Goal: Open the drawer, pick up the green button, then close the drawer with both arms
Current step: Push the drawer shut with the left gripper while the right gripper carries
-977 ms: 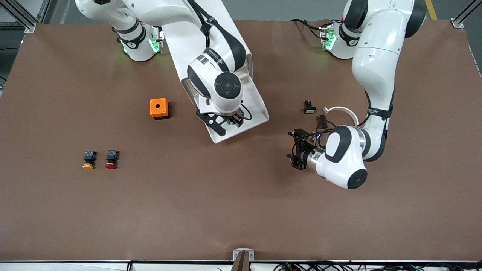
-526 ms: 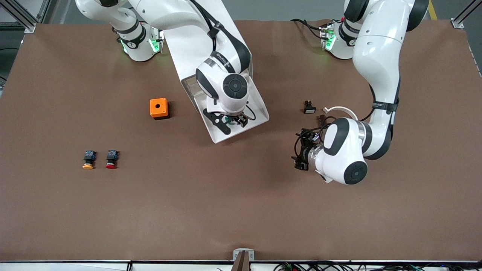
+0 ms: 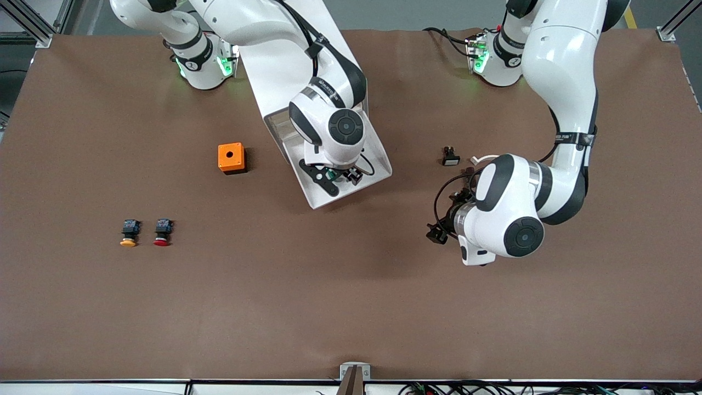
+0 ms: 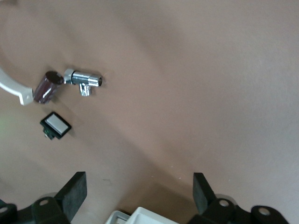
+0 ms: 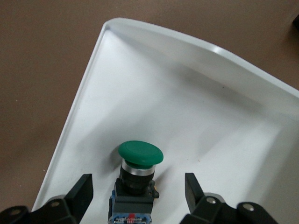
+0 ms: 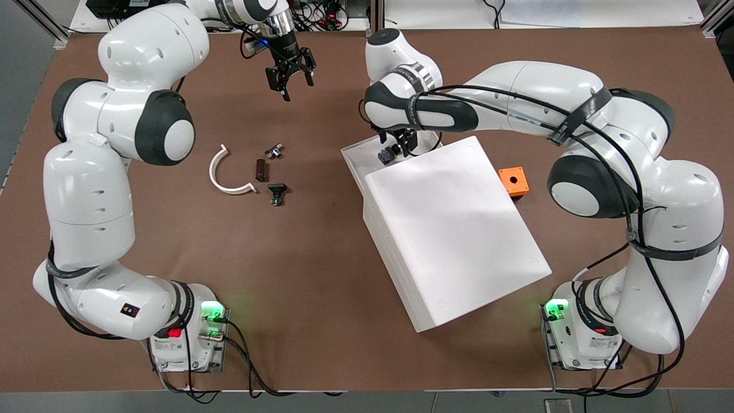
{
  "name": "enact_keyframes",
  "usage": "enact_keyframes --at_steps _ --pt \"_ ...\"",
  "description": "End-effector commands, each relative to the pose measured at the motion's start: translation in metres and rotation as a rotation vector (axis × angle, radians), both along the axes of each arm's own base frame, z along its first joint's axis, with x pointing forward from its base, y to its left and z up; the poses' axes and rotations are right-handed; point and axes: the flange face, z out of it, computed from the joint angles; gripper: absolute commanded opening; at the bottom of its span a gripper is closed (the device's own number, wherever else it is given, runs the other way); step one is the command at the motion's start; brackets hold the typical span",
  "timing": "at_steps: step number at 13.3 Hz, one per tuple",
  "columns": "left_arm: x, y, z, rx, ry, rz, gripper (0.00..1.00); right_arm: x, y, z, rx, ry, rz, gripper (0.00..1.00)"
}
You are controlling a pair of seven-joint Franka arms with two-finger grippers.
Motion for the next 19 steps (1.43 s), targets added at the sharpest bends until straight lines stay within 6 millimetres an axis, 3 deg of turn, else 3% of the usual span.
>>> enact_keyframes --at_steps 1,5,8,10,12,15,17,19 --pt "-0.016 -0.013 0.0 0.02 -0.02 -0.128 1.0 0.001 0.002 -0.003 0.003 -0.011 -0.014 0.39" --pt "-0.024 -0.031 -0.007 0.029 -0.05 -0.179 1.0 0.0 0.005 0.001 0.006 -0.018 0.006 0.15" --pt "-0.037 -0.052 -0.022 0.025 -0.074 -0.207 1.0 0.015 -0.003 0.02 0.019 -0.04 -0.009 0.13" --pt "-0.045 -0.068 -0.031 0.019 -0.105 -0.22 1.0 0.033 -0.019 0.051 0.018 -0.053 -0.024 0.13" --pt "-0.054 -0.089 -0.038 -0.001 -0.138 -0.238 1.0 0.071 -0.063 0.089 0.011 -0.007 0.004 0.13" --pt "-0.075 -0.126 -0.061 -0.023 -0.174 -0.282 1.0 0.118 -0.153 0.132 0.042 0.083 0.231 0.13" --pt "-0.087 -0.147 -0.073 -0.029 -0.201 -0.313 1.0 0.155 -0.23 0.137 0.032 0.082 0.423 0.13" --pt "-0.106 -0.172 -0.083 -0.032 -0.204 -0.356 1.0 0.18 -0.281 0.133 0.014 0.071 0.568 0.13"
